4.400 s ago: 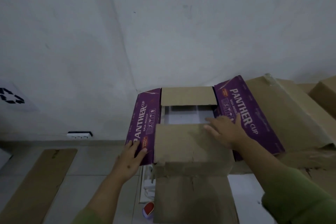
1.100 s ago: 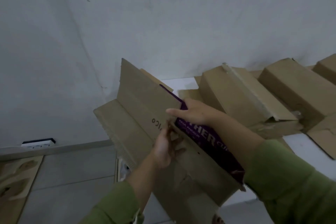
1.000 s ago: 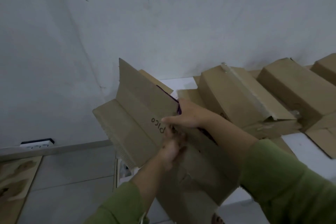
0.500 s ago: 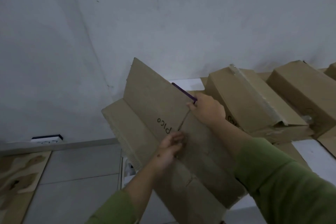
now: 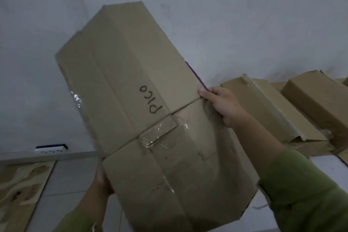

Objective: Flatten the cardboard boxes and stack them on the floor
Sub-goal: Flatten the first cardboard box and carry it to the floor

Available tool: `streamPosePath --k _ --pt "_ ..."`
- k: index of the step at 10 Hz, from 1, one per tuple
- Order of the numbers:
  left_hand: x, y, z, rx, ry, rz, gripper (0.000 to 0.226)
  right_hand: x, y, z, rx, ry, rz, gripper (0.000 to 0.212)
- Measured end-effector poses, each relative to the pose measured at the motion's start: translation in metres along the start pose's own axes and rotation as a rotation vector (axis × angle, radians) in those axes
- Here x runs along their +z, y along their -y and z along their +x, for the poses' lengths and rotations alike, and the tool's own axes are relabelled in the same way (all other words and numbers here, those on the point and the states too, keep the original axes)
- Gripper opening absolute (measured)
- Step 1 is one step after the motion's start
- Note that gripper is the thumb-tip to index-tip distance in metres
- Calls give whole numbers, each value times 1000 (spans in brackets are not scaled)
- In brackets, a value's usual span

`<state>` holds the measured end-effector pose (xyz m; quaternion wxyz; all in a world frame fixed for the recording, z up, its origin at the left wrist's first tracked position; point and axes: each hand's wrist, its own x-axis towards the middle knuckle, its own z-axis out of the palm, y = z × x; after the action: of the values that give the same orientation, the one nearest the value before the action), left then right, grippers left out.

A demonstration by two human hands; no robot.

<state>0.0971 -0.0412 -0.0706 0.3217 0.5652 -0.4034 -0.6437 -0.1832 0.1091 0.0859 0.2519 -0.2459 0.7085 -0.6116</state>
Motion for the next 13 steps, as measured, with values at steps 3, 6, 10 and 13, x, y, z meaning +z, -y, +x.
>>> streamPosePath --k 3,6,10,13 --pt "27 -24 11 -294 558 -333 84 -18 -68 15 115 -253 -158 17" --pt "62 6 18 -180 392 157 17 -26 -127 1 278 -289 -508 24" --pt "107 18 47 391 245 1196 81 25 -158 31 60 237 -1388 66" --pt "186 21 86 677 593 1624 83 53 -186 106 75 386 -1260 63"
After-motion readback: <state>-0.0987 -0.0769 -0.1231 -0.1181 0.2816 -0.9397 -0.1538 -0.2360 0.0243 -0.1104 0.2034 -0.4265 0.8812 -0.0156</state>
